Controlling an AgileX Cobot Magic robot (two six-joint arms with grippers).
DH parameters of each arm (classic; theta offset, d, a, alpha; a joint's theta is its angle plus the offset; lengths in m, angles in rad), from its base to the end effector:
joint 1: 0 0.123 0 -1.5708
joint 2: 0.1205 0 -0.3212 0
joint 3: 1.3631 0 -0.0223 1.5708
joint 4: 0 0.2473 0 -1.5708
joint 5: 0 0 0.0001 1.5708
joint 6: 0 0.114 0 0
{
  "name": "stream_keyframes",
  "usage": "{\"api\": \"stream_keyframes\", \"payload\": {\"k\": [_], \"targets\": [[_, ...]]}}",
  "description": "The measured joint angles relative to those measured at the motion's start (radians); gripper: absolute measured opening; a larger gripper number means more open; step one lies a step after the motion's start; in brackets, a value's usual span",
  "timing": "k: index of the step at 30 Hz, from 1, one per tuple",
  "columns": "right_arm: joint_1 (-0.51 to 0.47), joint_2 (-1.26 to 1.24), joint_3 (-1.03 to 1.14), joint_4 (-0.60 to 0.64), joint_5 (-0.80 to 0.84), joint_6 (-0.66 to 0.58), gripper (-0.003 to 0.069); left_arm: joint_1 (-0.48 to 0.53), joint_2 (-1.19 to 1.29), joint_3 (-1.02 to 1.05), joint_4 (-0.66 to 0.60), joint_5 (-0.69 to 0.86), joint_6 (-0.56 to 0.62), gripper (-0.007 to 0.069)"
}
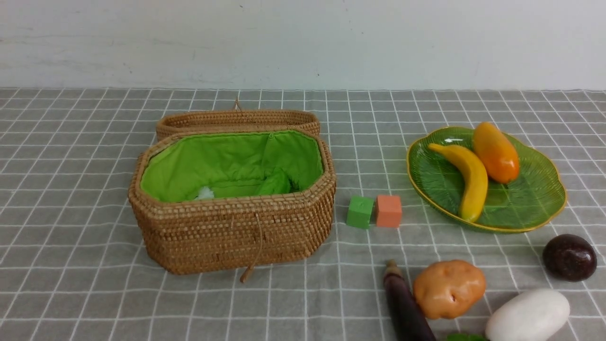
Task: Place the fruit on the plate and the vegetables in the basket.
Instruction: Take a daikon with your right arm and place it on the basket on the left.
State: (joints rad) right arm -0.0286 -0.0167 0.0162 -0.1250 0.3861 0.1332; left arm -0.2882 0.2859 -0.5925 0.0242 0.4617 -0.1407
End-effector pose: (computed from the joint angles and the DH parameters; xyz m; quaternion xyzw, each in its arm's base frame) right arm 0.0337 -0.0063 0.1669 0.0324 0.8028 -0.0222 0.5950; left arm 0.0373 -0.0098 0.3576 0.0581 0.7284 -0.1342 0.6694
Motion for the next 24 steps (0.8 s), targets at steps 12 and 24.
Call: {"api": "stream_keyframes", "payload": {"k": [12,24], "targets": [[0.0,0.0,0.0,0.0,0.0,0.0,0.0242,0.246,-0.25,0.386,0.001,-0.193,-0.121,-0.0005],[0.0,0.0,0.0,0.0,0.0,0.0,0.0242,0.214,-0.294,0.62,0.08,-0.051,-0.124,0.0004]]}}
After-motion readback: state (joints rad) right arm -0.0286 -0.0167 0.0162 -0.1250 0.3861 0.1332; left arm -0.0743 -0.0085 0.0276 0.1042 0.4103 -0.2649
